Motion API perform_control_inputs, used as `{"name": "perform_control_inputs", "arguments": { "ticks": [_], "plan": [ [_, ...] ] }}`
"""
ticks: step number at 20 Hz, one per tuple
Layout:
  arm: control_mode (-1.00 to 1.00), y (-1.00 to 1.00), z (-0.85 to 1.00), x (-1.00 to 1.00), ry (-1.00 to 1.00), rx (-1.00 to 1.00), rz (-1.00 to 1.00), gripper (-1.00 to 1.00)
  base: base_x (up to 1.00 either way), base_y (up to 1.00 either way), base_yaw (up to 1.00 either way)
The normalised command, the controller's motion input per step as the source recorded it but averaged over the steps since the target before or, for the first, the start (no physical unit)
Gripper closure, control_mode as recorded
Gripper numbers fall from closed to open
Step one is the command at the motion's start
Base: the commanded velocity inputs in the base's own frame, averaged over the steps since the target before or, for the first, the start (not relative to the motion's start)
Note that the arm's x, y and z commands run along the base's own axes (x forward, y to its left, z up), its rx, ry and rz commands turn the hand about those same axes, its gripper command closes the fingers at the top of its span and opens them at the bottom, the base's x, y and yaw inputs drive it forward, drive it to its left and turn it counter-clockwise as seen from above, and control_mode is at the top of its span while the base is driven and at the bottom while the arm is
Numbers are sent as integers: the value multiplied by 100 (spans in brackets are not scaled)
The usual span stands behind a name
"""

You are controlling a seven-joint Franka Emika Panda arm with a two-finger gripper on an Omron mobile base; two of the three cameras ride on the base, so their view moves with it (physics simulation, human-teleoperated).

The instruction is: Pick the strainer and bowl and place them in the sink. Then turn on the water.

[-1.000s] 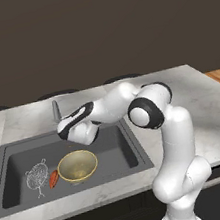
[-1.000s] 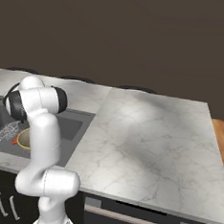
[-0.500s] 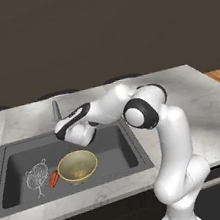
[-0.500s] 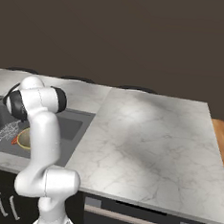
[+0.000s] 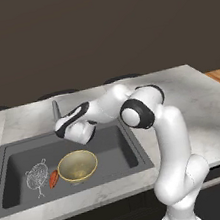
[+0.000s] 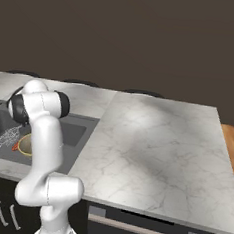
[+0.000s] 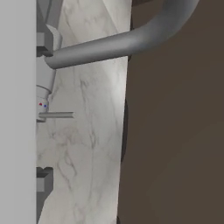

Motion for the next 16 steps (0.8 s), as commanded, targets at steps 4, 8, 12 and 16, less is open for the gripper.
{"name": "perform_control_inputs", "arguments": {
  "ticks": [4, 8, 12, 16],
  "plan": [
    [-100, -1, -6, 17, 0, 0, 0, -100, 0, 0, 0],
    [-100, 0, -14, 16, 0, 0, 0, -100, 0, 0, 0],
    [-100, 0, -17, 14, 0, 0, 0, -100, 0, 0, 0],
    [-100, -6, -12, 14, 0, 0, 0, -100, 0, 0, 0]
  ]
}}
